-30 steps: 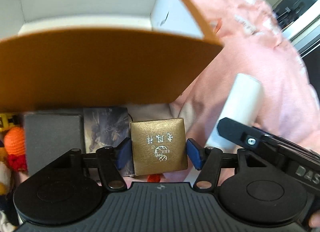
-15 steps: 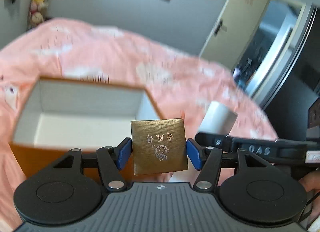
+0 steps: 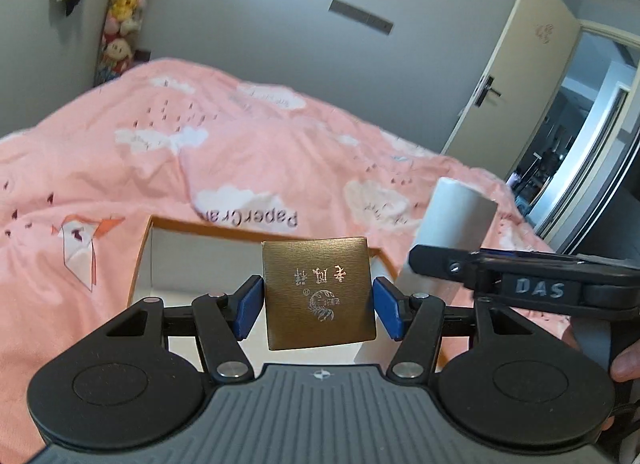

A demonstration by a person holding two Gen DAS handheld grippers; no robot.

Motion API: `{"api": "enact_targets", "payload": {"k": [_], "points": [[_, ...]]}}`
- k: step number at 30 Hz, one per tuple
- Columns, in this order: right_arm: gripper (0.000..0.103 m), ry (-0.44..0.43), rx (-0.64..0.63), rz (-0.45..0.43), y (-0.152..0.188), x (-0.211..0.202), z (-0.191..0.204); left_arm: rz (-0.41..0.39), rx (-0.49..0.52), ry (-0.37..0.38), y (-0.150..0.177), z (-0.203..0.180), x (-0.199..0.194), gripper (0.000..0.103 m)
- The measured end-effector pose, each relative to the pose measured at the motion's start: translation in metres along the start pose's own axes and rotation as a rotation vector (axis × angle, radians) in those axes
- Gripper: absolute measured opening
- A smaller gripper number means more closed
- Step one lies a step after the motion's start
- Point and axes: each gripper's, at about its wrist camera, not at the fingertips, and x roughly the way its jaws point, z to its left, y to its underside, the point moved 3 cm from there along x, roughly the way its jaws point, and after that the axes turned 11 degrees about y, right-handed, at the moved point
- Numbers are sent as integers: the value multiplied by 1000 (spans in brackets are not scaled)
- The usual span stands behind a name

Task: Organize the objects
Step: 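Carry the white case and gold box over the open shoebox with both tools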

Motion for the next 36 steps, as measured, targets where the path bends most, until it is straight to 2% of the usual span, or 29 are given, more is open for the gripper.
{"api": "enact_targets", "payload": {"k": [9,15,26,32,36], "points": [[61,31,-72,242,31,77,12,103,-25,-2,12,25,31,68],[61,43,-89,355,42,115,16,165,-19,-23,13,39,51,68],[61,128,-103,463,36,173,15,236,-46,-41,11,58,69,68],[61,112,-174,485,41,188,17,273,-49,-34,11,64,77,68],[61,71,-200,493,42,190,16,288,-46,-34,13,65,80,68]]}}
